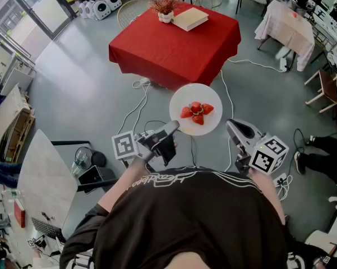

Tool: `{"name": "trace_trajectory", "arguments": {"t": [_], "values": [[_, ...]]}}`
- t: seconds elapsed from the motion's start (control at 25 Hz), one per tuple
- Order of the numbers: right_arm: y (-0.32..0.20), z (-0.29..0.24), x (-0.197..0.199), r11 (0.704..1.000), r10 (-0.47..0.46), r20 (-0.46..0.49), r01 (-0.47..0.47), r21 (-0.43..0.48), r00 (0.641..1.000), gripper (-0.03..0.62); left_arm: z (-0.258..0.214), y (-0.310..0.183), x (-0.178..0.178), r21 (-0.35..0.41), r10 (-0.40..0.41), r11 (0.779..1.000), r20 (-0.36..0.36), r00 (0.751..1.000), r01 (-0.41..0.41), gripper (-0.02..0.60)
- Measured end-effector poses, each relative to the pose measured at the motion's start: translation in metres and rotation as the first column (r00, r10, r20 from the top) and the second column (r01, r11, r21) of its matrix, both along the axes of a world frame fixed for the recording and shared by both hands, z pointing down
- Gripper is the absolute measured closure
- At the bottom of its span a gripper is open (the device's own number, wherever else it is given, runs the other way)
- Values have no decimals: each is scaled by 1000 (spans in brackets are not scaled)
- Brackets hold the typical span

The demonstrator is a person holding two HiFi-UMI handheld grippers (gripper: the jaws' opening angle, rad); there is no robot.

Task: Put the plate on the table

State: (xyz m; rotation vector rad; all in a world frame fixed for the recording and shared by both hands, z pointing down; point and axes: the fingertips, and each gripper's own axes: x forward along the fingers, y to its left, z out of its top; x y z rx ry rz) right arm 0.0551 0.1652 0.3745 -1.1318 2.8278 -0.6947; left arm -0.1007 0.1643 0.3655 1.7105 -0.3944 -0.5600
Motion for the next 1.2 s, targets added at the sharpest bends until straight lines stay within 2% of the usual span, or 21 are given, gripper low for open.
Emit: {"name": "trace_trajectory", "arguments": {"t": [0.48, 0.8, 1.2], "values": [[6, -4, 22, 1000, 2, -4, -2, 28, 1000, 586, -5, 4, 24, 33, 5, 999, -10, 1000, -4, 569], [3, -6, 37, 999, 37, 38, -37, 12, 999, 586, -12, 6, 32, 52, 1, 999, -30, 1000, 0, 569], [-11, 14, 38, 999, 32, 45, -30, -46, 998, 586, 2, -12, 33, 2, -9, 1000, -46, 999, 10, 569]]}}
